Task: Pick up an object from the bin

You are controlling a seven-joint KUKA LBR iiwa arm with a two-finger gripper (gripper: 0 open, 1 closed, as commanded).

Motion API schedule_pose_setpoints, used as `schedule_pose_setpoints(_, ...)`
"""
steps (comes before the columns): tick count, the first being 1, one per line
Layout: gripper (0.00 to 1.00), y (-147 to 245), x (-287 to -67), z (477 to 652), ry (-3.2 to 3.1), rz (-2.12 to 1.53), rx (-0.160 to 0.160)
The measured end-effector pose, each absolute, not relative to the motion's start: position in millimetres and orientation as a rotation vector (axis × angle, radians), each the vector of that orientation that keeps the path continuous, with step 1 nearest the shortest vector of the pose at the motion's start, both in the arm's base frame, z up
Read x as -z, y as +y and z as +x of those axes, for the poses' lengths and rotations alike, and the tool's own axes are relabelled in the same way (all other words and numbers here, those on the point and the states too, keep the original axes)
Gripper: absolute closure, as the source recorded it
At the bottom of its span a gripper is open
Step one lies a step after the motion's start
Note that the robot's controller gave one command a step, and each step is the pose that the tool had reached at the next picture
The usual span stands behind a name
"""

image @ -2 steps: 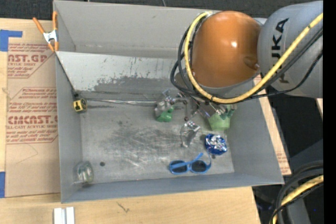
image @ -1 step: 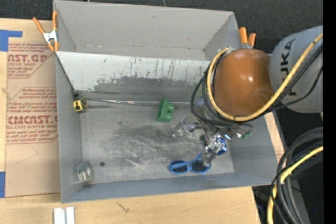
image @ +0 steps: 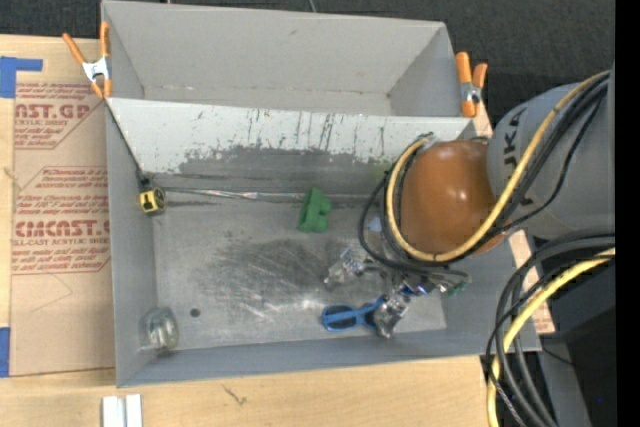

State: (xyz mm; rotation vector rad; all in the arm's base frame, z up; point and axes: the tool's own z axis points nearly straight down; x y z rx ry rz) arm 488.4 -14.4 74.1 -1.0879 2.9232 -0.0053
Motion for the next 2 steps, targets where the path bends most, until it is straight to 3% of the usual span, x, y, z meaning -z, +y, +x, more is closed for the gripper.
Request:
schedule_pose_setpoints(1, 1.00, -15, -74, 484.8, 2.935, -1.092, 0.002)
schedule_pose_setpoints(2, 1.00, -17, -229, 491.7, 2.935, -1.095, 0.004)
